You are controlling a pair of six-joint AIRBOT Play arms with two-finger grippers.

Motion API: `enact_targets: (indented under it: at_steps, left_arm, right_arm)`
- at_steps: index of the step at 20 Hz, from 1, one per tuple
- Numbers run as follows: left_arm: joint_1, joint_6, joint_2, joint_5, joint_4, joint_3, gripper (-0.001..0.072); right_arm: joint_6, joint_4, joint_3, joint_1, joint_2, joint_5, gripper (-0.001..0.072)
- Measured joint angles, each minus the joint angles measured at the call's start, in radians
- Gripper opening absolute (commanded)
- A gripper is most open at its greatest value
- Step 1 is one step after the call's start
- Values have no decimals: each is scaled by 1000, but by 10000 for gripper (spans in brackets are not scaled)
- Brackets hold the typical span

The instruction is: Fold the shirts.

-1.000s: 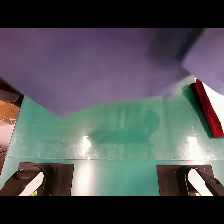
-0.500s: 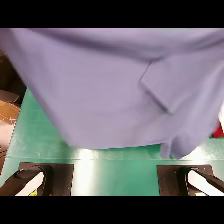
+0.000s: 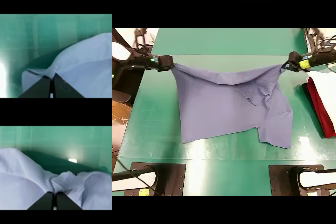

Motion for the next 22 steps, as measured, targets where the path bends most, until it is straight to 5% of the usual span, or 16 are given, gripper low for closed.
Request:
enact_targets:
  at_steps: [1,2,3,7,9,14,22]
  left_arm:
    - [0,2,-23,22,-14,-3,480]
    - [0,4,-40,41,-27,-4,614]
    - [0,5,-53,54,-36,-5,613]
    - [30,8,-77,-11,-51,32,613]
    - [66,10,-72,-117,-51,55,613]
    - [135,40,33,-336,-51,-43,613]
    - [154,60,320,-406,-60,-648,613]
  right_arm:
    - [1,0,16,2,-32,-24,244]
    - [1,0,37,2,-63,-39,491]
    - [1,0,61,1,-86,-53,510]
    - [-9,1,167,-35,-135,-9,490]
    - [-44,0,185,-66,-126,75,330]
    - [-124,2,8,-141,19,243,328]
    - [-178,8,-386,-168,292,258,328]
